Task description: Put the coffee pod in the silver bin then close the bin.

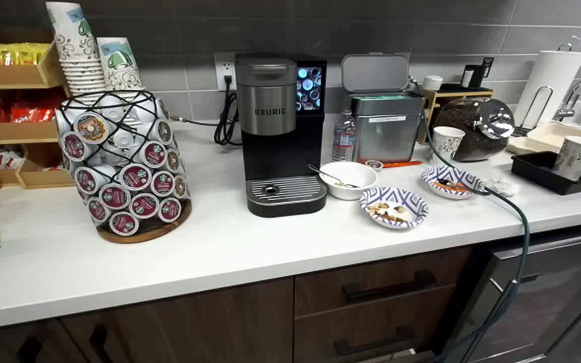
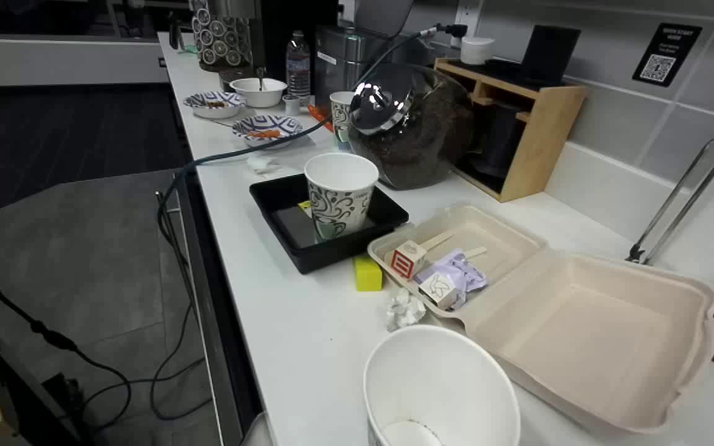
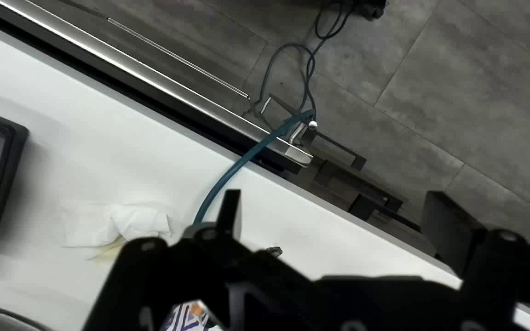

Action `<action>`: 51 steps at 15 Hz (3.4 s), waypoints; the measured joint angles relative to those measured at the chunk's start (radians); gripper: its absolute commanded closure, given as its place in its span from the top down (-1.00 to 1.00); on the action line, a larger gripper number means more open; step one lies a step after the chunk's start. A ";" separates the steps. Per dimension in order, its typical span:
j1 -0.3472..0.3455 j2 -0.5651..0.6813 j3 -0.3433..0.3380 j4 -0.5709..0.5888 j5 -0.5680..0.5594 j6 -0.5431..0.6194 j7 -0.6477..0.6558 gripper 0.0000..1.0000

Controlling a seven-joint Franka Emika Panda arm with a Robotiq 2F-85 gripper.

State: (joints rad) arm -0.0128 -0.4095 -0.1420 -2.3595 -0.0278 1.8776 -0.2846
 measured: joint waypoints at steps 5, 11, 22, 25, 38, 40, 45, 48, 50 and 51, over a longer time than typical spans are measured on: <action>0.000 0.000 0.000 0.000 0.000 0.000 0.000 1.00; 0.000 0.000 0.000 0.000 0.000 0.000 0.000 1.00; 0.000 0.000 0.000 0.000 0.000 0.000 0.000 1.00; 0.000 0.000 0.000 0.000 0.000 0.000 0.000 1.00; 0.000 0.000 0.000 0.000 0.000 0.000 0.000 1.00; 0.000 0.000 0.001 0.000 0.000 0.000 0.000 1.00; 0.022 0.069 0.029 -0.001 0.139 0.120 0.051 1.00; 0.041 0.149 0.063 0.004 0.237 0.349 0.107 1.00; 0.046 0.212 0.093 0.021 0.242 0.521 0.147 1.00; 0.046 0.247 0.105 0.037 0.238 0.586 0.169 1.00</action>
State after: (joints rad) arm 0.0330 -0.1627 -0.0370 -2.3221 0.2100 2.4634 -0.1159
